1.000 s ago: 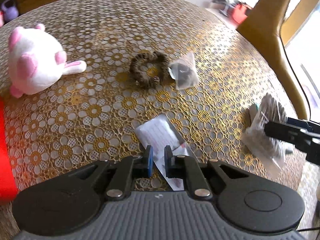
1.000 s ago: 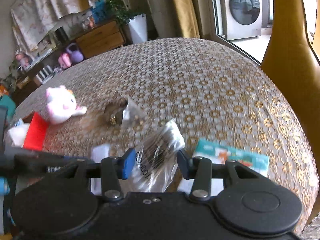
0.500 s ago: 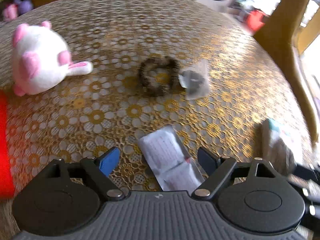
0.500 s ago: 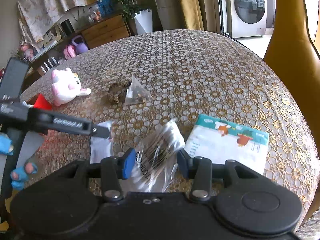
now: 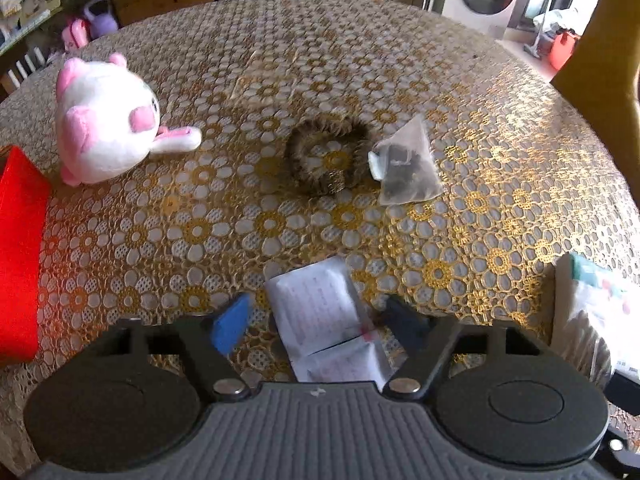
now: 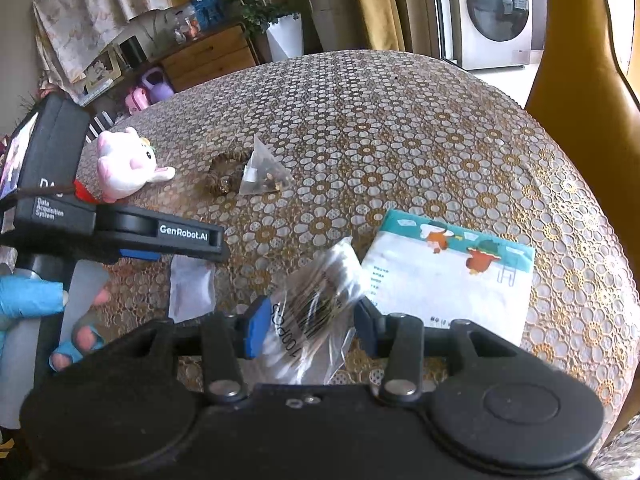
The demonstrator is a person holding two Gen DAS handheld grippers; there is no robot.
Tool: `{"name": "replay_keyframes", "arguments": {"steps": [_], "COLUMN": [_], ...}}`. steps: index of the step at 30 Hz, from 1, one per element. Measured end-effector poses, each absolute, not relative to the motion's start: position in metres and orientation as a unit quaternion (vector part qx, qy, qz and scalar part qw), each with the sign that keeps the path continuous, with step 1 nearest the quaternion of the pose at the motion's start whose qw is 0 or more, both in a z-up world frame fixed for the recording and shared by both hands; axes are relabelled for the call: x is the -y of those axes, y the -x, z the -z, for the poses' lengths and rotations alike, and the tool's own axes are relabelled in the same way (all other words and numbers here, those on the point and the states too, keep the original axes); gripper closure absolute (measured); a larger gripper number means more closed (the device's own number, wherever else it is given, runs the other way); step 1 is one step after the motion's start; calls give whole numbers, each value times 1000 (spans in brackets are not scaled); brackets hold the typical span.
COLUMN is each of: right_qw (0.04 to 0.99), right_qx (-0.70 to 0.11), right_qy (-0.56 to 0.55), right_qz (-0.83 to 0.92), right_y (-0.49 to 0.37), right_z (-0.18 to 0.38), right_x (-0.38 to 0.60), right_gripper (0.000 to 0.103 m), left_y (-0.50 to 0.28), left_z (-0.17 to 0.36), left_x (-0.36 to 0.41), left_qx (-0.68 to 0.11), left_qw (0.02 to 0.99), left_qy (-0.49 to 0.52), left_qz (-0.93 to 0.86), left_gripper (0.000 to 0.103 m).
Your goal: Organize soft objects
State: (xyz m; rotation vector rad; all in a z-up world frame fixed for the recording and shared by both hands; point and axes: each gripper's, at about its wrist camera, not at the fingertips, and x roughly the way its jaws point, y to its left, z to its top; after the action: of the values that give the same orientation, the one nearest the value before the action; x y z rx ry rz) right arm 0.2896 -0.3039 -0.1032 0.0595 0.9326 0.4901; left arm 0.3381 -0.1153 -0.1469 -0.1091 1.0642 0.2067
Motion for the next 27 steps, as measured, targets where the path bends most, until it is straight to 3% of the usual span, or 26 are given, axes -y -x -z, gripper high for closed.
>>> {"name": "replay_keyframes", "arguments": {"steps": [1, 11, 13, 25, 27], "right_qw": [864, 864, 864, 865, 864], "right_qx": [-445, -441, -441, -440, -443], "right_qy": [-29, -33, -33, -29, -30], "right_qz": [-235, -240, -240, -238, -238], "right_y": [-290, -284, -283, -274, -273], "right_z": [104, 103, 102, 99, 99], "right_x": [304, 306, 306, 304, 305], "right_gripper": [59, 59, 59, 59, 59], "left_y": [-337, -333, -332, -327, -323], "left_z": [145, 141, 140, 139, 138], "left_x": [116, 112, 106, 83, 86], "left_qx": [-502, -493, -487, -516, -526], "left_qw": [858, 864, 867, 851, 846], "left_qy": [52, 63, 71, 94, 58], "left_qz": [-93, -79, -79, 27, 62], "left_gripper": [60, 73, 88, 92, 92]}}
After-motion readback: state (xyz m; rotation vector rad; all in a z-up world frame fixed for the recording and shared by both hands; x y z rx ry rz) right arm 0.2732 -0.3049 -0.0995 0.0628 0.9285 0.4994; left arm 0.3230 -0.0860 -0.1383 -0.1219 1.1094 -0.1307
